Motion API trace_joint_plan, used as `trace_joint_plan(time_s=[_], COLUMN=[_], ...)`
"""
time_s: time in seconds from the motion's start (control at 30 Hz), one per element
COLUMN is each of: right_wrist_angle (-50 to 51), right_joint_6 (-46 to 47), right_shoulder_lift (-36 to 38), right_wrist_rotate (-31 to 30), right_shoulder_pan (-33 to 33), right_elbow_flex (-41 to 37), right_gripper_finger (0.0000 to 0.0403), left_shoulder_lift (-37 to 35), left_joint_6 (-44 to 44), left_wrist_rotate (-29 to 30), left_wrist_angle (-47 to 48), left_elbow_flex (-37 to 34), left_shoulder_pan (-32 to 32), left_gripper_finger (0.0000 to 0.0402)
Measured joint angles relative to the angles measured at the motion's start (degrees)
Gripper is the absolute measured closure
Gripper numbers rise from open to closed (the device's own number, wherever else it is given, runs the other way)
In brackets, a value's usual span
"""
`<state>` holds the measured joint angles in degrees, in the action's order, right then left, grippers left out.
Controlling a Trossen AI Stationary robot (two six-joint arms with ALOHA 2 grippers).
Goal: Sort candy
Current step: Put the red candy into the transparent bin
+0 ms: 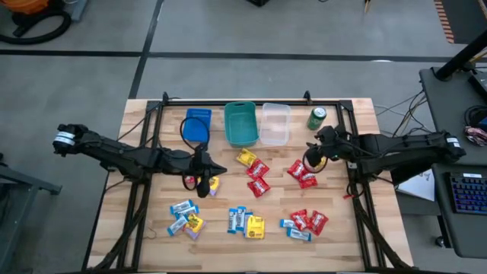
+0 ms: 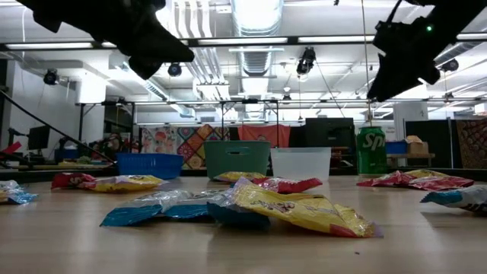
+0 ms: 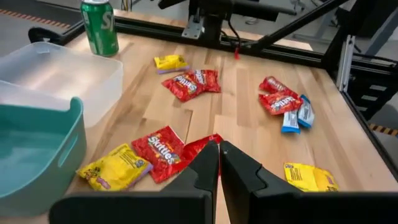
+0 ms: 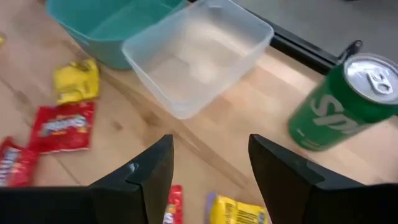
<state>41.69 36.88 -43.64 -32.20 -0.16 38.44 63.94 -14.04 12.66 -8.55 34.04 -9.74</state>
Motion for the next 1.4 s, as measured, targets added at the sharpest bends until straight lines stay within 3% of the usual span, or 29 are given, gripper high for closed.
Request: trace_joint_plan(time_s=[0.43, 0.83, 1.13, 1.4], right_wrist_angle=[-0.52, -0.41, 8.68, 8.79], right_joint_6=[0.02, -0.02, 14.85, 16.82], right_shoulder_lift=[-4.58, -5.01, -16.72, -30.68], right_wrist_rotate=[1.23, 2.84, 25.03, 26.42], right_shoulder_pan=[0.00, -0.10, -0.48, -0.48], right_elbow_flex=[7.30, 9.07, 8.62, 8.85], right_gripper_finger=[0.0202, 0.0202, 0.0202, 0.0202], left_shoulder_lift=[2.71, -5.30, -10.18, -10.95], left_joint_6=[1.43, 0.60, -1.44, -1.07], left_wrist_rotate=[0.38, -2.86, -2.42, -1.15], left_wrist_angle=[-0.13, -0.04, -2.68, -2.93], left_elbow_flex=[0.38, -2.42, -7.25, -7.93], left_shoulder_pan=[0.09, -0.02, -0.46, -0.39], left_gripper_finger=[0.0402, 0.0402, 0.0402, 0.0402])
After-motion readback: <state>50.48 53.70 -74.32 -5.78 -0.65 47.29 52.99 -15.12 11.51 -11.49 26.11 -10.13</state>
